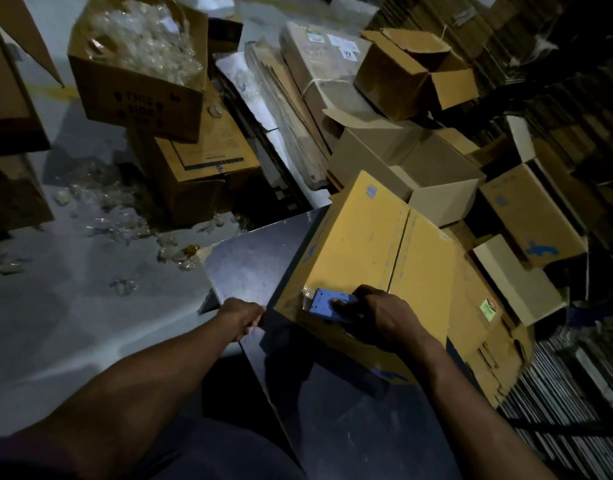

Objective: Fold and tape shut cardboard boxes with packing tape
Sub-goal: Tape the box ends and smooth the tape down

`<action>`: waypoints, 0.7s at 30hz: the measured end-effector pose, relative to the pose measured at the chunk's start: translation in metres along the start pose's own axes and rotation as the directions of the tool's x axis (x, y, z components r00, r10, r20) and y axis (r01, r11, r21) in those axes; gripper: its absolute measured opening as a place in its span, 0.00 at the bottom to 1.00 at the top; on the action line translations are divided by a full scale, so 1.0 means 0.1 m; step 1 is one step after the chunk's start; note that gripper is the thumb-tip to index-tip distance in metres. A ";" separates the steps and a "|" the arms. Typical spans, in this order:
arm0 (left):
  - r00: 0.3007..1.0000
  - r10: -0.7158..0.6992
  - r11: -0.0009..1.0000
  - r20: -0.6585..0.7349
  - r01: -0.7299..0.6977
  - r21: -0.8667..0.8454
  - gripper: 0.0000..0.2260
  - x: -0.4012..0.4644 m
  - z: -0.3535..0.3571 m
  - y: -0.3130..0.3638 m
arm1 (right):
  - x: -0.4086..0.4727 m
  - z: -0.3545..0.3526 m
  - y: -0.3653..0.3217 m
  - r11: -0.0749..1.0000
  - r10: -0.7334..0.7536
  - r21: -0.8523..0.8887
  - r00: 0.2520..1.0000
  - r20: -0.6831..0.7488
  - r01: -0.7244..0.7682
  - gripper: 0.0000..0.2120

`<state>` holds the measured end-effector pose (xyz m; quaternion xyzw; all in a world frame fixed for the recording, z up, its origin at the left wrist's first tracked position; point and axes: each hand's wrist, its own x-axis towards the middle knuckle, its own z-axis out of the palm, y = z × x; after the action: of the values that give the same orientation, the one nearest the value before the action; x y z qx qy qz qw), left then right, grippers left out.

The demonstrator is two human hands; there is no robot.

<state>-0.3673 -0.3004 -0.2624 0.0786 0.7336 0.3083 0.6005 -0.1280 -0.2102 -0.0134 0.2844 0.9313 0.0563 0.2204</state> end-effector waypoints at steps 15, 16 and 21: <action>-0.171 0.920 -0.329 0.353 -0.828 0.455 0.29 -0.47 0.21 0.30 | -0.35 0.02 0.22 0.953 0.178 0.218 0.971 0.161 -0.211 0.27; -0.173 0.912 -0.345 0.372 -0.815 0.465 0.28 -0.47 0.20 0.29 | -0.43 0.06 0.25 0.946 0.194 0.228 0.967 0.163 -0.228 0.23; -0.165 0.903 -0.363 0.396 -0.786 0.500 0.16 -0.41 0.21 0.33 | -0.57 0.17 0.29 0.957 0.154 0.227 0.981 0.118 -0.178 0.08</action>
<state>-0.3457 -0.2867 -0.2118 0.7686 0.5039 0.3939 0.0097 -0.0633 -0.2183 -0.0007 0.3883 0.8922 -0.0510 0.2251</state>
